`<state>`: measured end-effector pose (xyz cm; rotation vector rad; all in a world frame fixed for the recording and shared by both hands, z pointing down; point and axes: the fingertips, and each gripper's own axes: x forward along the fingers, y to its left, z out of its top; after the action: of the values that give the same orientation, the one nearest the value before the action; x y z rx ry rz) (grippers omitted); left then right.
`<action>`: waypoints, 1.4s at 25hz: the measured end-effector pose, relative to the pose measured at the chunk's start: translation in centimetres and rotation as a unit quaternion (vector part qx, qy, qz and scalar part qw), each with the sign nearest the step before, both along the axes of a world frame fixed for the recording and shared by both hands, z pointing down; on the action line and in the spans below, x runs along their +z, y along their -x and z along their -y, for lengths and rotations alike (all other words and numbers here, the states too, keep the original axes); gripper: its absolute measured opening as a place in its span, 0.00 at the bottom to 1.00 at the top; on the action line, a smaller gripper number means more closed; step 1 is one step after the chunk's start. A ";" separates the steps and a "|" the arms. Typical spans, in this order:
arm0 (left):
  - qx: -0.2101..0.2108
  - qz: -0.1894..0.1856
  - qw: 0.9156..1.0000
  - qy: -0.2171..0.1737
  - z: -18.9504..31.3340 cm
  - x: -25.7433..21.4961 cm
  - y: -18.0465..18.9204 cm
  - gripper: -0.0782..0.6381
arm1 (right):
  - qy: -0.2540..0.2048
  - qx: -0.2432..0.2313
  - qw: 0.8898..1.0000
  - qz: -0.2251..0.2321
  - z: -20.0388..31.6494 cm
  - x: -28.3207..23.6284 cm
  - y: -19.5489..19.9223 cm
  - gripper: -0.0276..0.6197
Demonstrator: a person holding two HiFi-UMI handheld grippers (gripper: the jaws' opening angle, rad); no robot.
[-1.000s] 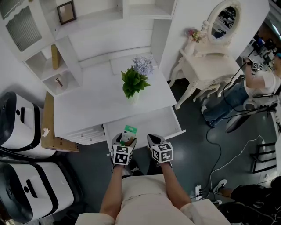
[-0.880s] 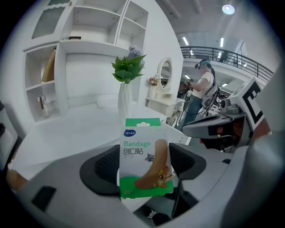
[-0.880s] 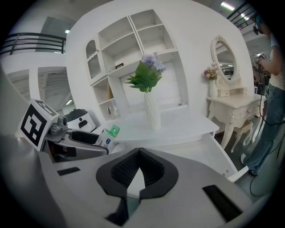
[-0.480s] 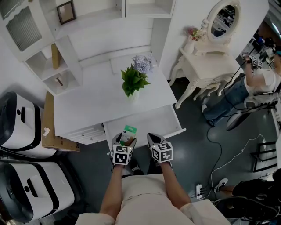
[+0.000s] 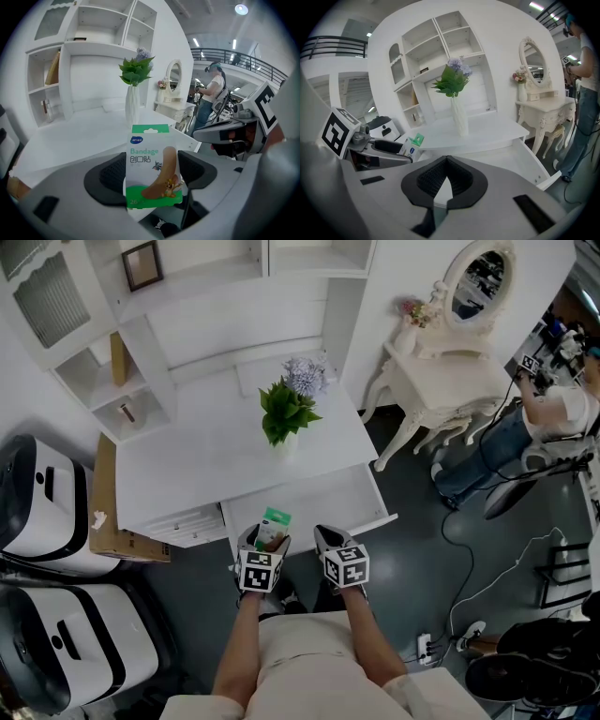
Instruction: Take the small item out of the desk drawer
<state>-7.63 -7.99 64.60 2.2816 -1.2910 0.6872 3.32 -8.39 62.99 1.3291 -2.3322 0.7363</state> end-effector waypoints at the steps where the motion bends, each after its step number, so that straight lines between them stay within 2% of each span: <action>1: 0.000 0.000 1.000 0.001 0.0 0.0 0.0 0.61 | 0.000 0.000 1.000 0.000 0.0 0.0 0.0 0.08; 21: -0.007 -0.006 1.000 0.018 -0.5 0.1 0.4 0.61 | 0.006 -0.001 1.000 0.002 -0.2 0.5 0.2 0.08; 35: 0.003 -0.011 1.000 0.014 -0.2 0.9 0.1 0.61 | 0.009 -0.010 1.000 0.003 0.1 0.6 0.7 0.08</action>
<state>-7.69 -7.75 65.53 2.2652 -1.2560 0.6779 2.63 -8.54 63.59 1.2945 -2.3351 0.7550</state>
